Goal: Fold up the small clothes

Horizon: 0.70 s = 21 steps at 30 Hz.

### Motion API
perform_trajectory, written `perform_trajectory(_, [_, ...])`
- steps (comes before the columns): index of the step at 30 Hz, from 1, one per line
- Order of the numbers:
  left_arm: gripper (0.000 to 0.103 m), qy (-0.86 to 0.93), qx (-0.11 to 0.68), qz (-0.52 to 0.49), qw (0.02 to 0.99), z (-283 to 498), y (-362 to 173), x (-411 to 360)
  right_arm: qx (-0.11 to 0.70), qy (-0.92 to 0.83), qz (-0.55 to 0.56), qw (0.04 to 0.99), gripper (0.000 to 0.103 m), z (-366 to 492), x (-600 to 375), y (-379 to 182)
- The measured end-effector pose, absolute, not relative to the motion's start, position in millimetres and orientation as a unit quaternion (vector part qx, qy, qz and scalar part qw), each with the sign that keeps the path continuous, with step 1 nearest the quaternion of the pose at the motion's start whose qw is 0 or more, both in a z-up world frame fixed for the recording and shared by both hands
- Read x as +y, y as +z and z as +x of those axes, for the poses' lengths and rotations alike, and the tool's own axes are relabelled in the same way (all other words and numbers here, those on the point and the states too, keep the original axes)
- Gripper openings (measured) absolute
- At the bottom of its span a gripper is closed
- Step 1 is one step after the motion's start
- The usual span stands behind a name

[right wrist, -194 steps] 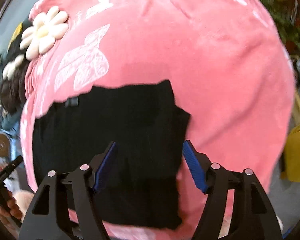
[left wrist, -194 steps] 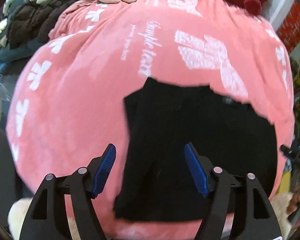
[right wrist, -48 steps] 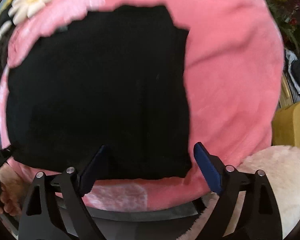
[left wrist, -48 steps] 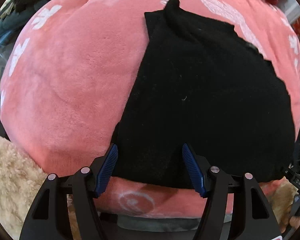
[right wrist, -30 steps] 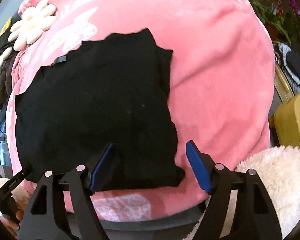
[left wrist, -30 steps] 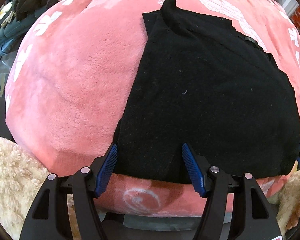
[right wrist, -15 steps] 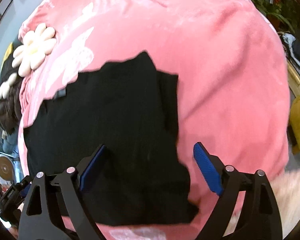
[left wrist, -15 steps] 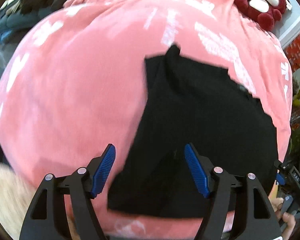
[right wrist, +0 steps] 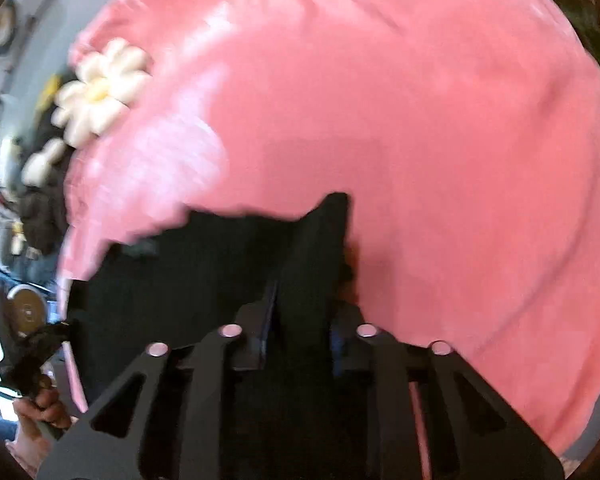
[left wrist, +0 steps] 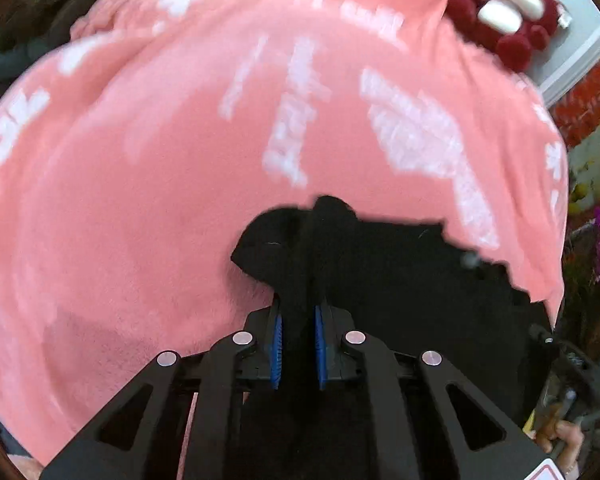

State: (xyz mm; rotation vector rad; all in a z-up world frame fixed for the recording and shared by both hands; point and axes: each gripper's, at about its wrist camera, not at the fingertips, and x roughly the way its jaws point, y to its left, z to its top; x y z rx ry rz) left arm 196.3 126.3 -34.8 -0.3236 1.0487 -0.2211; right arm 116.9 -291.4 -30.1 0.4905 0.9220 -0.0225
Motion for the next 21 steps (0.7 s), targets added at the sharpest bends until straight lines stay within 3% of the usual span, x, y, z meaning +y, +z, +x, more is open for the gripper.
perform_trajectory(3, [0.01, -0.088, 0.471, -0.134, 0.867, 197.6, -25.9, 126.6, 0.428, -0.009, 0.198, 0.882, 0.017, 129.4, -287.7, -20.3])
perform_trajectory(5, [0.014, -0.059, 0.494, -0.101, 0.862, 210.2, -44.4, 115.5, 0.481, -0.037, 0.16, 0.861, 0.036, 146.8, -288.6, -47.0])
perform_trajectory(6, [0.021, -0.048, 0.514, -0.087, 0.852, 210.4, -55.9, 114.6, 0.522, -0.061, 0.154, 0.837, 0.038, 151.9, -291.6, -68.0])
perform_trajectory(8, [0.031, -0.035, 0.511, -0.087, 0.855, 207.2, -55.3, 116.8, 0.503, -0.066, 0.209, 0.836, 0.045, 136.2, -303.2, -62.5])
perform_trajectory(9, [0.041, -0.036, 0.509, -0.093, 0.855, 200.8, -46.3, 120.2, 0.494, -0.068, 0.219, 0.839, 0.051, 125.7, -304.5, -54.4])
perform_trajectory(10, [0.063, -0.04, 0.512, -0.097, 0.853, 194.4, -40.8, 122.0, 0.486, -0.07, 0.225, 0.842, 0.066, 114.0, -304.7, -46.2])
perform_trajectory(11, [0.073, -0.043, 0.514, -0.1, 0.851, 188.1, -36.1, 124.2, 0.476, -0.069, 0.234, 0.845, 0.078, 96.6, -303.2, -37.1])
perform_trajectory(12, [0.077, -0.051, 0.513, -0.108, 0.85, 180.1, -32.6, 127.5, 0.474, -0.063, 0.241, 0.845, 0.08, 85.2, -302.7, -34.9])
perform_trajectory(21, [0.078, -0.054, 0.61, -0.132, 0.78, 102.1, -77.7, 122.3, 0.563, -0.075, 0.248, 0.785, 0.084, 10.6, -266.7, -72.6])
